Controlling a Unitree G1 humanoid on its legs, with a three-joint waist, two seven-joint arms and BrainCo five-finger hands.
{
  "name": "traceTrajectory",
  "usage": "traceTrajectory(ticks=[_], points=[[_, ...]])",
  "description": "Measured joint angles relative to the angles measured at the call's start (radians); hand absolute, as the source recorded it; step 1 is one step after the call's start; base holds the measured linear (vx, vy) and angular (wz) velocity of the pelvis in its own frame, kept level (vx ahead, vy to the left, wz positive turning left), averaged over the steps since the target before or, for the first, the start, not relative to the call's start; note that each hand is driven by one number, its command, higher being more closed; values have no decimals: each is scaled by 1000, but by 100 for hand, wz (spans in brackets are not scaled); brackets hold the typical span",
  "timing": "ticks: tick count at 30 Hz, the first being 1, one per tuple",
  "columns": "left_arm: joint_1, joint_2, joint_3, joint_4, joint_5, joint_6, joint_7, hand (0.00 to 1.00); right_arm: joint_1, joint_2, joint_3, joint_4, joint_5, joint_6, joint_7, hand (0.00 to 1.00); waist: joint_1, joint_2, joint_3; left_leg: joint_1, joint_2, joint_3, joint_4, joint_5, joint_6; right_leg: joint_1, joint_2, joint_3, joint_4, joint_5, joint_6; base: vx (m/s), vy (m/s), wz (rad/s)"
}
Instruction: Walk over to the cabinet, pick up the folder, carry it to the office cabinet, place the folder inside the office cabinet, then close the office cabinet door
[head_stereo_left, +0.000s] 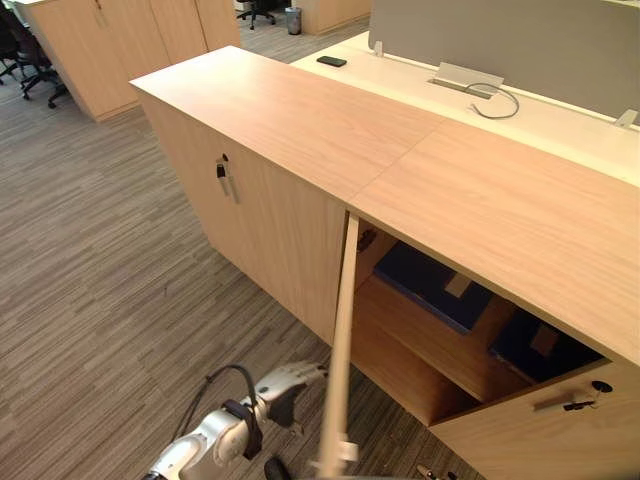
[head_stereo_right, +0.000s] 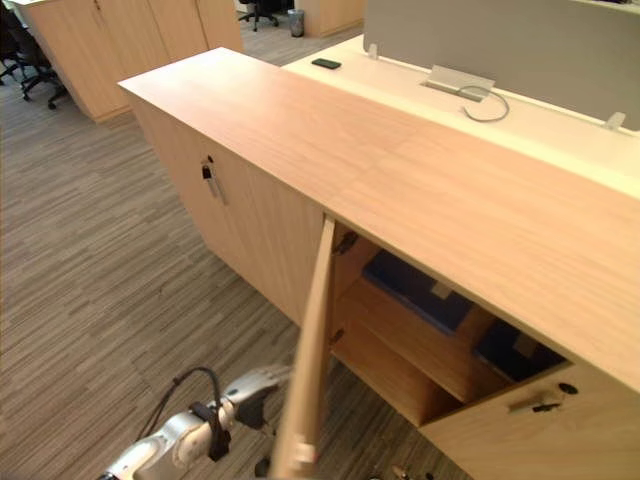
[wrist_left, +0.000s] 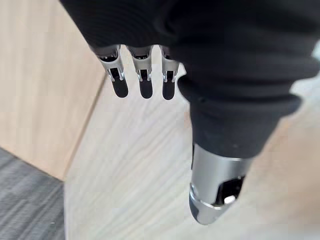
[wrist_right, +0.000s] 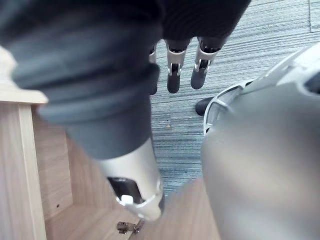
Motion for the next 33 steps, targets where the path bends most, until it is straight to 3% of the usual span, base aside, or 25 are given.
traceTrajectory(ticks=[7,12,15,19,25,30,33], points=[[70,-70,3,-45,-83,-20,-53,0,-14,-9,31,-1,-47,-6,-1,0,3,9,-8,-4,9,-13,0,8,-2,6,13,-13,-7,4,-3,-32,-33,4],[72,-125,9,-45,-123,-3,-54,0,-14,-19,22,6,-211,7,-20,0,-1,7,-8,-18,1,-42,-1,12,4,8,7,-36,-9,3,-2,-52,1,17],[72,-152,13,-45,-127,15,-54,0,-11,-23,-54,39,-309,35,-32,0,-6,6,-8,-20,-2,-40,0,11,6,6,4,-35,-9,4,-2,-33,5,1],[74,-175,33,-45,-159,25,-67,0,2,-17,-173,61,-309,50,-33,0,-14,6,-8,-20,2,-19,0,8,5,-9,5,-10,-4,4,-2,-18,-2,-17],[82,-185,81,-71,-211,45,-93,0,81,-34,-470,104,-235,66,-40,0,-31,0,-10,6,15,76,4,-9,-6,-41,10,86,6,9,-6,6,-5,-43],[52,-186,63,-60,-238,74,-108,0,117,-36,-636,117,-150,67,-51,0,-81,-4,-18,42,21,197,8,-38,-16,-86,14,211,24,14,-7,-11,5,-75],[-16,-194,-11,-34,-269,75,-136,0,117,-31,-690,119,-111,75,-51,0,-119,-8,-26,55,32,289,43,-74,-26,-123,22,302,32,23,-7,-17,-17,-92]])
